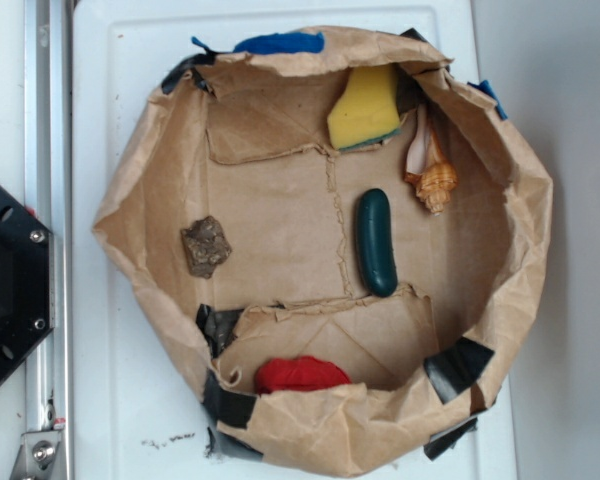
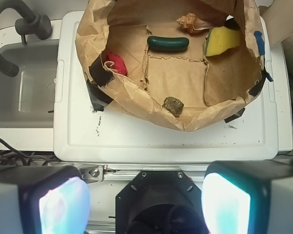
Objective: Grab the green sponge.
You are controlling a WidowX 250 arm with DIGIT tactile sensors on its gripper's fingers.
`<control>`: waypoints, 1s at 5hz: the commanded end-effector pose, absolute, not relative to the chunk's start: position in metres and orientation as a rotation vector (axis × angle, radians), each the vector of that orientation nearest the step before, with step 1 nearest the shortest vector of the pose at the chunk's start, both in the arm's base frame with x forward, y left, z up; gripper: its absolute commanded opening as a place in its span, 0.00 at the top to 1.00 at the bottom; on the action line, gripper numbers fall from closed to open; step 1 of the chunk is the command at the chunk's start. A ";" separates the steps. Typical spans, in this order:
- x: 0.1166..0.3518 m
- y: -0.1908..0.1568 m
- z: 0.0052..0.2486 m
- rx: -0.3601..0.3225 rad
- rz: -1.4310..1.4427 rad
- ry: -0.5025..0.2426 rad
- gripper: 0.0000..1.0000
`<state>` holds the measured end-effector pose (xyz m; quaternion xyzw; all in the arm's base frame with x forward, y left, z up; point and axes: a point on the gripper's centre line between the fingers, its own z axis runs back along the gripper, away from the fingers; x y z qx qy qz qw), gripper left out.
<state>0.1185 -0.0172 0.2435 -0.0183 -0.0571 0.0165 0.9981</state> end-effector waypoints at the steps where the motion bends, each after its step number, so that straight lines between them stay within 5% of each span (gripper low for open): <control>1: 0.118 -0.017 0.243 -0.037 0.033 -0.114 0.00; 2: 0.164 -0.024 0.241 -0.046 0.078 -0.131 0.00; 5: 0.192 -0.019 0.224 -0.035 0.071 -0.223 0.00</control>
